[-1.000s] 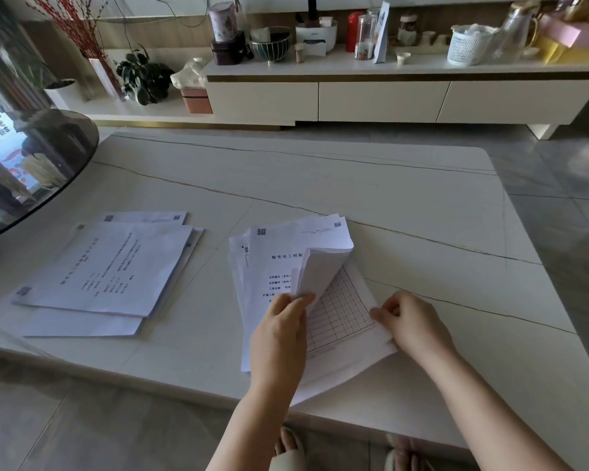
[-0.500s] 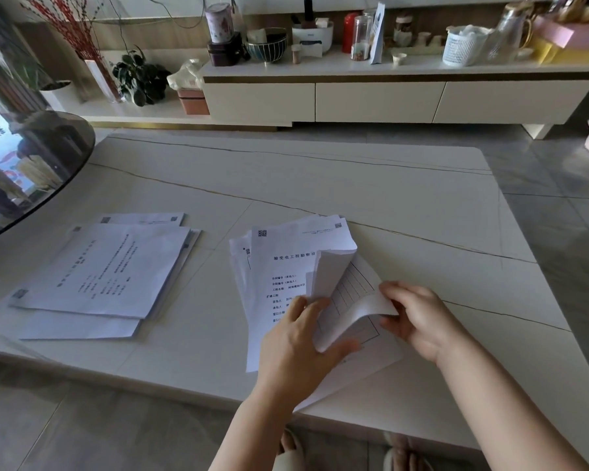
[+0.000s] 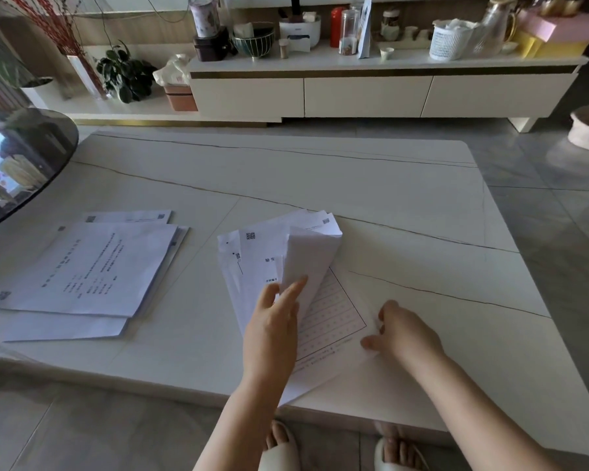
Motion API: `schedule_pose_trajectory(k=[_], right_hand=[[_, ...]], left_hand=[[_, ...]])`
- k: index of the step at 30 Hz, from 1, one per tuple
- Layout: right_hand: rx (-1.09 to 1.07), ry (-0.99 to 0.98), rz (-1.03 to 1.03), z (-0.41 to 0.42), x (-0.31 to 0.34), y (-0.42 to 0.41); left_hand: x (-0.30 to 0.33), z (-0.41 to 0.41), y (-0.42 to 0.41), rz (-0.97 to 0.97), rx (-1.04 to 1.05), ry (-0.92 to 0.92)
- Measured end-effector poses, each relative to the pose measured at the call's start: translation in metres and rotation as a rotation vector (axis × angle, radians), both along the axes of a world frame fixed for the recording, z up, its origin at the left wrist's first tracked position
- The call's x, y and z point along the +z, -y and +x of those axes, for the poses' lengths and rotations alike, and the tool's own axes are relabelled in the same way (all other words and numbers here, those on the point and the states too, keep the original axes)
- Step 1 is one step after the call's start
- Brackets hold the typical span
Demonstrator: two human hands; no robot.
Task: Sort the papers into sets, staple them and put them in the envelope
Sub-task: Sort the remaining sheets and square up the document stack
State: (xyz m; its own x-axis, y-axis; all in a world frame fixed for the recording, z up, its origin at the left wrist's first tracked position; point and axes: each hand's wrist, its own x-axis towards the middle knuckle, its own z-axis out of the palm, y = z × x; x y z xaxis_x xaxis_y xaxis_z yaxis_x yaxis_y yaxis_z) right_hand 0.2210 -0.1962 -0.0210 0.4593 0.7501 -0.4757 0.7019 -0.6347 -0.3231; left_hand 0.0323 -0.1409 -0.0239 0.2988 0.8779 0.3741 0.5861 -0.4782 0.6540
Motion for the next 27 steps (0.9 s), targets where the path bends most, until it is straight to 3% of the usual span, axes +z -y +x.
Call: schedule_pose_trajectory(k=[5,8,11,13,17,19,22,27], right_hand=[[-0.102,-0.213,0.157,0.005,-0.002,-0.004],[-0.300,-0.594,0.352,0.006,0.012,-0.011],[-0.526,-0.981,0.373,0.000,0.022,-0.017],[-0.608,-1.118,0.410,-0.005,0.023,-0.021],[-0.658,-1.282,0.530,-0.007,0.025,-0.028],[-0.623,-1.190,0.580,-0.002,0.024,-0.029],[-0.477,-0.692,0.544,0.009,0.009,-0.025],[-0.108,-0.061,0.248,0.009,-0.012,-0.018]], left_hand=[[-0.006,0.001,-0.002,-0.034,-0.021,-0.069],[-0.004,0.003,-0.001,-0.082,-0.023,-0.118],[0.006,0.006,0.004,-0.095,-0.076,-0.166],[0.011,0.007,0.007,-0.166,-0.130,-0.199],[0.005,0.007,0.005,0.009,-0.129,-0.235],[0.001,0.004,0.000,0.017,-0.075,-0.221],[0.003,0.000,-0.004,-0.076,-0.008,-0.196],[0.009,0.001,-0.002,-0.177,0.027,-0.047]])
